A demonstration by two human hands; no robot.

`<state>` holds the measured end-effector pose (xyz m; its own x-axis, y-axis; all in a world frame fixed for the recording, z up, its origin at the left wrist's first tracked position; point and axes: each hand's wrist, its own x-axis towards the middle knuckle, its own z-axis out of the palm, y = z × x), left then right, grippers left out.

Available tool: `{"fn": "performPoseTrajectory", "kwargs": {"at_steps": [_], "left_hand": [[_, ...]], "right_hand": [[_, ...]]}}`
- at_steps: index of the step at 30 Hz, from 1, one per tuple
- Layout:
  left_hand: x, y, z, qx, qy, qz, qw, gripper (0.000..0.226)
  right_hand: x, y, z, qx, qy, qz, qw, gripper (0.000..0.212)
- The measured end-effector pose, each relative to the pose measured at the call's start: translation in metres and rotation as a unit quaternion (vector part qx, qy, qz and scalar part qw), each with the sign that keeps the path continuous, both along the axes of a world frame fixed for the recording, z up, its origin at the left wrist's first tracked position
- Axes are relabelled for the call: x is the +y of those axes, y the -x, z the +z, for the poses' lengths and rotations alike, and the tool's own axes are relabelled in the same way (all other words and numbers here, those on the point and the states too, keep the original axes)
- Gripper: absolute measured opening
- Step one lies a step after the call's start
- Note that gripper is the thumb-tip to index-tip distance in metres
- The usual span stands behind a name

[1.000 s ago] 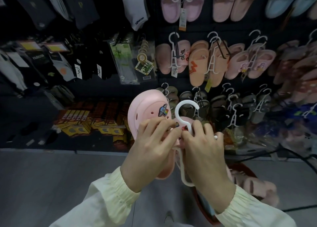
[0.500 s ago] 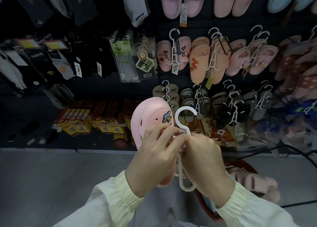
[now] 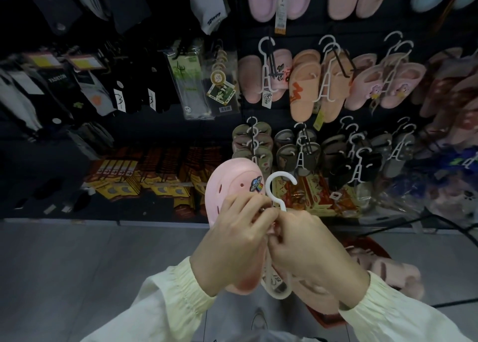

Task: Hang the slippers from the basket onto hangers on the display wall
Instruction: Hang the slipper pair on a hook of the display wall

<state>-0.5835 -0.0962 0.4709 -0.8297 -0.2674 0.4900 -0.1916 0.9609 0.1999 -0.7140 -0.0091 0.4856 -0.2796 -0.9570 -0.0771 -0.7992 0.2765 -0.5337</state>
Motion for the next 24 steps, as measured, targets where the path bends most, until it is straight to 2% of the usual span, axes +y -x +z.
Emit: {"fn": "performPoseTrajectory", "kwargs": {"at_steps": [5, 8, 11, 14, 15, 18, 24], "left_hand": [[0.003, -0.003, -0.005, -0.015, -0.007, -0.029, 0.999, 0.028], [0.008, -0.005, -0.007, -0.008, -0.027, -0.052, 0.998, 0.029], [0.013, -0.007, -0.011, -0.021, -0.023, -0.061, 0.998, 0.051], [0.015, -0.009, -0.014, -0.008, -0.022, -0.058, 0.998, 0.048], [0.015, -0.009, -0.014, -0.004, -0.024, -0.053, 0.998, 0.046], [0.015, -0.009, -0.017, -0.010, -0.009, -0.041, 0.999, 0.041], [0.016, -0.014, -0.023, -0.017, 0.070, -0.032, 0.997, 0.040]], "right_hand": [[0.001, 0.003, -0.007, 0.021, -0.061, 0.000, 0.998, 0.014], [0.000, 0.009, -0.008, 0.007, -0.045, 0.001, 0.999, 0.022], [0.001, 0.013, -0.001, -0.036, -0.031, -0.034, 0.998, 0.018], [0.007, 0.011, 0.000, -0.035, 0.015, -0.042, 0.998, 0.042], [0.008, 0.009, -0.001, -0.038, 0.033, -0.054, 0.997, 0.041], [0.010, 0.006, -0.009, -0.068, 0.068, -0.102, 0.990, 0.017], [0.012, 0.006, -0.006, -0.059, 0.089, -0.115, 0.988, 0.018]]}}
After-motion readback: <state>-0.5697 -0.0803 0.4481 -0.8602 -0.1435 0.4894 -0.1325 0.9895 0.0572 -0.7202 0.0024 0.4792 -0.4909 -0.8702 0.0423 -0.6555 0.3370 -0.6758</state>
